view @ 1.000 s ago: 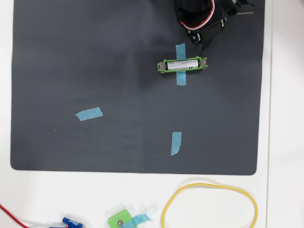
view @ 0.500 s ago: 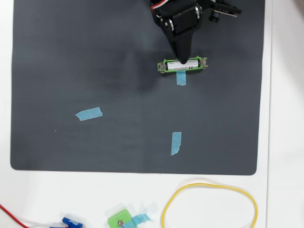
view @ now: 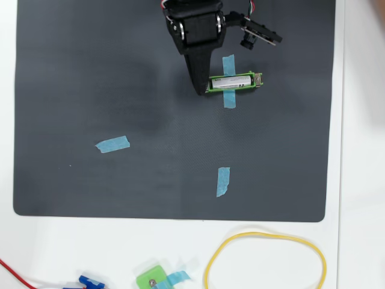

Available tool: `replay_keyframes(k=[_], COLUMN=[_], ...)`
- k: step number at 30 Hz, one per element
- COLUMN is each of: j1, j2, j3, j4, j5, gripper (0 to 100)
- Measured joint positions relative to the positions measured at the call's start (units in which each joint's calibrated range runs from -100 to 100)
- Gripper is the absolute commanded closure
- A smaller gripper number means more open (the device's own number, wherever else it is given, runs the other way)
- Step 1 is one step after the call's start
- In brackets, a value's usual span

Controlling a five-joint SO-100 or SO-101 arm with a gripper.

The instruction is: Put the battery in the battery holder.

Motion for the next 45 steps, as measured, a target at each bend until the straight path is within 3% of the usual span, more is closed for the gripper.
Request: replay_keyframes(k=[8, 17, 45], j1=[0.7, 0.7, 0.7], j2=[-0.1, -2.2, -2.2], j3=[0.0, 0.0, 0.0], j4=[0.1, 10.0, 10.9], j5=[0.0, 0.0, 0.0], gripper=[100, 100, 100])
